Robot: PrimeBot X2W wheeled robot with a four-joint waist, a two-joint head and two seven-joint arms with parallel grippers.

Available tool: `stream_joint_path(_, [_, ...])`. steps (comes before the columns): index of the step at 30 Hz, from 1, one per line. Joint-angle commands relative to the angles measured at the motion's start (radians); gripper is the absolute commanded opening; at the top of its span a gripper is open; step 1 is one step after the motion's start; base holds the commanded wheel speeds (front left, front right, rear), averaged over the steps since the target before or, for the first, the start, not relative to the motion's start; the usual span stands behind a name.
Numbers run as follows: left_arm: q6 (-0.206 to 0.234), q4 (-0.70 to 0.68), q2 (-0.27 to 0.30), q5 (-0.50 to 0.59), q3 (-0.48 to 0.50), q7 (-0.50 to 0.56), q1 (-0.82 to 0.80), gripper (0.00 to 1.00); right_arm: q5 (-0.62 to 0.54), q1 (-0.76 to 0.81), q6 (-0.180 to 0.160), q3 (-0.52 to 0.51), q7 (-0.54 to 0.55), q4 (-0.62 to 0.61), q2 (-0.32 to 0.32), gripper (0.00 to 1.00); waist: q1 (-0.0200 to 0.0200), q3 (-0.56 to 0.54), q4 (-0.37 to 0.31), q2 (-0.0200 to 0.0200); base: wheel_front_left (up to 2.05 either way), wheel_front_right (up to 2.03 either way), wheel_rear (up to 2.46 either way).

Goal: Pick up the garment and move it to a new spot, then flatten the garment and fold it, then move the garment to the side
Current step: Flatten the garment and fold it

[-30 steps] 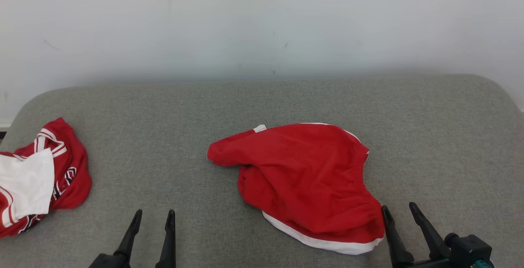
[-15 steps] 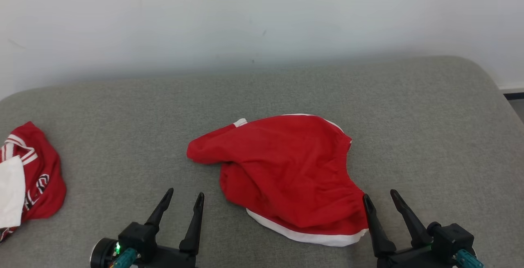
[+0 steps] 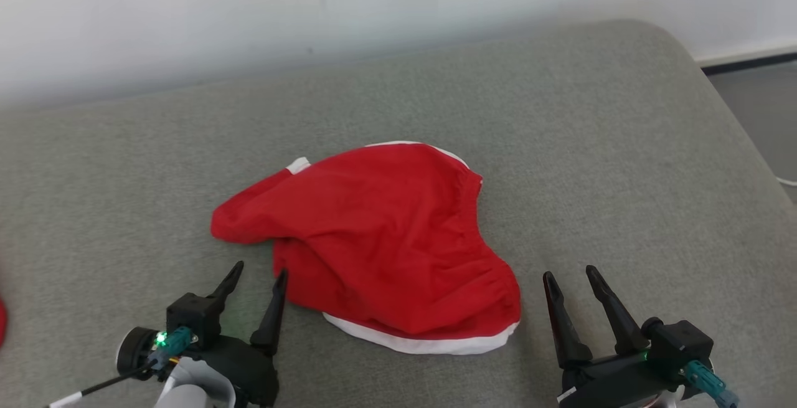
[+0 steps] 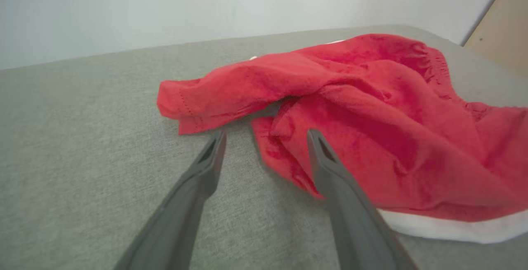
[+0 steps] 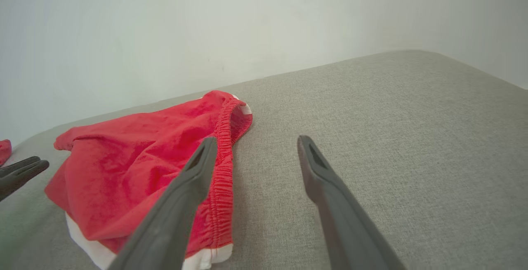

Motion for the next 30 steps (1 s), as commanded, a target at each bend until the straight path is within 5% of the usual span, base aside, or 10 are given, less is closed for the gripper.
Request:
stream_joint_path(1, [0.002,0.022,0.009,-0.011,-0.003,-0.004,-0.018,1.0,-0.006,-0.006,-0.002,0.0,-0.005,0.001,0.008,1.0,-0.0002,0.033,-0.034,-0.0001,0.0,0.0,0.0])
stream_joint_path(12, [0.002,0.193,0.01,-0.094,-0.109,-0.003,-0.105,1.0,-0.02,-0.022,-0.002,0.001,-0.005,0.015,0.013,1.0,-0.0002,0.037,-0.048,-0.0001,0.0,0.0,0.0])
stream_joint_path(13, [0.002,0.21,0.006,-0.101,-0.118,-0.003,-0.109,0.71,-0.018,-0.023,-0.002,0.0,-0.005,0.017,0.011,1.0,-0.0002,0.035,-0.048,-0.0001,0.0,0.0,0.0])
stream_joint_path(14, [0.002,0.219,0.004,-0.107,-0.122,-0.003,-0.115,0.09,-0.017,-0.024,-0.002,-0.002,-0.005,0.018,0.008,1.0,-0.0002,0.033,-0.047,-0.0001,0.0,0.0,0.0])
stream_joint_path(15, [0.002,0.227,-0.001,-0.117,-0.123,-0.003,-0.119,0.0,-0.017,-0.022,-0.002,-0.005,-0.005,0.018,0.006,1.0,-0.0002,0.03,-0.043,-0.0001,0.0,0.0,0.0])
stream_joint_path(22, [0.004,0.179,-0.003,-0.121,-0.054,-0.004,-0.081,0.0,-0.025,0.007,-0.002,-0.015,-0.005,0.008,0.001,1.0,-0.0002,-0.01,0.008,-0.0001,0.0,0.0,0.0])
stream_joint_path(30, [0.052,-0.068,-0.027,-0.034,0.091,-0.004,0.108,0.0,-0.027,0.046,-0.002,-0.028,-0.005,0.003,0.004,1.0,-0.0002,-0.054,0.115,-0.0001,0.0,0.0,0.0])
